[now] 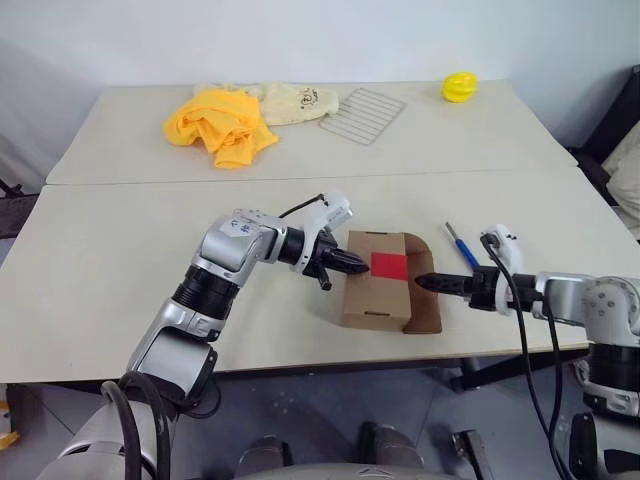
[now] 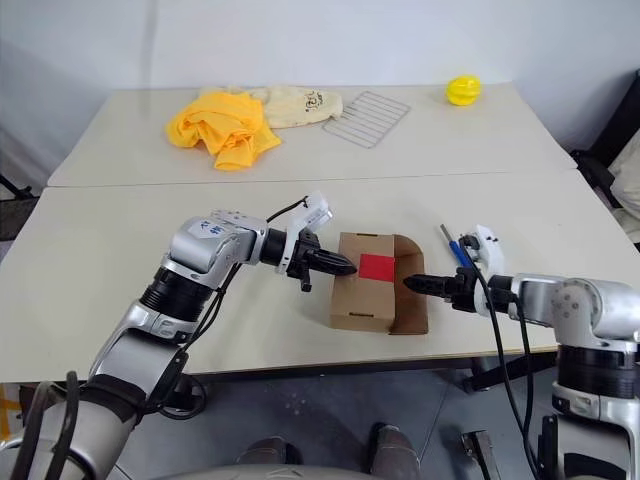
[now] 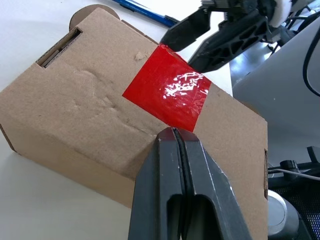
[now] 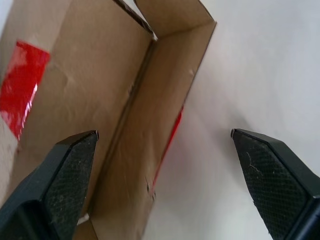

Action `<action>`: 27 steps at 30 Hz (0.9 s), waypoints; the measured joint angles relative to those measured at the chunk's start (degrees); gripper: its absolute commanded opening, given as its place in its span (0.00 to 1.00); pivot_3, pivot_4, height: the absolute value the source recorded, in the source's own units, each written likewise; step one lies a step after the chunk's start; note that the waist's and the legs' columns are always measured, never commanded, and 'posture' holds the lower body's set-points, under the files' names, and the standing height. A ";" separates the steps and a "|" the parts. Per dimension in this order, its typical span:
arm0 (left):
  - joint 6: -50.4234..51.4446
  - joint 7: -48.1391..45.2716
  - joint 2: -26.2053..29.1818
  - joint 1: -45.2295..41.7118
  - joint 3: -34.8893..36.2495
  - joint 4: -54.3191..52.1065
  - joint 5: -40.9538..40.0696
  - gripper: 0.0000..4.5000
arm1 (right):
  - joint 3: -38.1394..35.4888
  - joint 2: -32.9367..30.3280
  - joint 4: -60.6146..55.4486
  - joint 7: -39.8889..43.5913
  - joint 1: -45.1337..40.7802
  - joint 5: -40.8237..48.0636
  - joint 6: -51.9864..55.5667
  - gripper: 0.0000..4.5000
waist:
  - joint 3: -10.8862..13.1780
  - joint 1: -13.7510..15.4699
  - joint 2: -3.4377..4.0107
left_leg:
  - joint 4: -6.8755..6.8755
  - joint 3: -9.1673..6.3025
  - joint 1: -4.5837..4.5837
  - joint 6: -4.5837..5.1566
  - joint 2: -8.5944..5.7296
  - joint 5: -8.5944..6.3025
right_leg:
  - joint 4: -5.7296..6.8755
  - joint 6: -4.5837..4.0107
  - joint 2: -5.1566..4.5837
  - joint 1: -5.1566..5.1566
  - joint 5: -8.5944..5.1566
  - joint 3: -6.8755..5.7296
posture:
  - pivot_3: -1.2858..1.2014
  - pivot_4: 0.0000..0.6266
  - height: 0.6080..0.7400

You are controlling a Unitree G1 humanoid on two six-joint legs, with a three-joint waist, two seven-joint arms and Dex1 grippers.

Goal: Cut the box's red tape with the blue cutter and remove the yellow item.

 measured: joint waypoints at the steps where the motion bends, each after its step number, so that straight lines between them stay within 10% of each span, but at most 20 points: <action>1: 0.08 0.00 0.04 0.00 0.00 -0.04 0.00 0.00 | 1.10 0.06 1.93 1.22 -1.03 -0.07 -0.96 0.99 | 0.00 -0.30 0.00 | 0.00 -0.01 0.01 0.00 0.00 0.00 | 0.01 0.00 0.00 0.01 0.00 0.00 | 0.52 0.24 1.00; 8: 0.56 0.06 0.44 0.05 -0.04 -0.45 0.01 0.00 | 5.24 0.37 7.35 5.18 -3.86 -1.15 -4.93 0.86 | -0.01 -0.79 0.01 | 0.00 -0.01 0.05 0.00 0.00 0.00 | 0.01 0.01 0.00 0.03 0.00 0.01 | 0.52 0.24 1.00; 19: 0.00 0.21 0.44 0.07 -0.54 -0.65 0.06 0.00 | 7.73 0.33 8.22 6.16 -3.90 -2.01 -2.99 0.05 | -0.01 -0.66 0.02 | -0.02 0.01 0.09 0.00 0.00 0.00 | 0.03 0.01 0.00 0.04 0.00 0.02 | 0.52 0.24 1.00; 27: -0.70 0.20 0.01 -0.11 -1.01 -0.32 0.12 0.00 | 4.78 1.11 4.53 2.29 -3.90 -0.44 2.04 0.01 | -0.01 -0.25 0.02 | 0.00 -0.01 0.06 0.00 0.00 0.00 | 0.02 0.01 -0.01 0.05 0.01 0.01 | 0.52 0.24 1.00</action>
